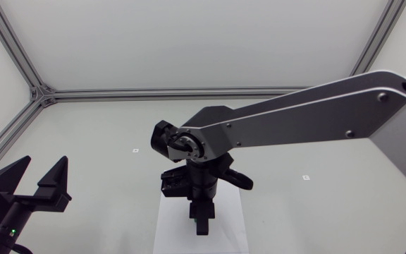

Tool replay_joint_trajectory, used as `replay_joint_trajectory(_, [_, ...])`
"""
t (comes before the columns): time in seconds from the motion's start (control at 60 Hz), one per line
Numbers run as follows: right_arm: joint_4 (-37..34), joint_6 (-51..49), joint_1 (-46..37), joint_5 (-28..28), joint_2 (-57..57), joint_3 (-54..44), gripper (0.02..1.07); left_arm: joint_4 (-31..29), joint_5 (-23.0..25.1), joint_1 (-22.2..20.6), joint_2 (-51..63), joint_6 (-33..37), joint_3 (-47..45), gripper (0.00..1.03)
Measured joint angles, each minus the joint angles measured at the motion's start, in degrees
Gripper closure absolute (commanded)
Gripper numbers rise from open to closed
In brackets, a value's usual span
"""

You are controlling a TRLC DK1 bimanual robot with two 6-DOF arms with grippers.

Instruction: Pick up the orange 2x2 brick with the right arm and stack it on top of the green 2x2 brick in the center

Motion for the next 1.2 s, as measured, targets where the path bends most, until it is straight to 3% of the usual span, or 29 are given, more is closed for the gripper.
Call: replay_joint_trajectory(1.2, [4.6, 0.4, 0.0, 0.1, -2.5, -4.0, 1.01, 0.0, 0.0, 0.0, 0.0, 0.0, 0.0, 0.04])
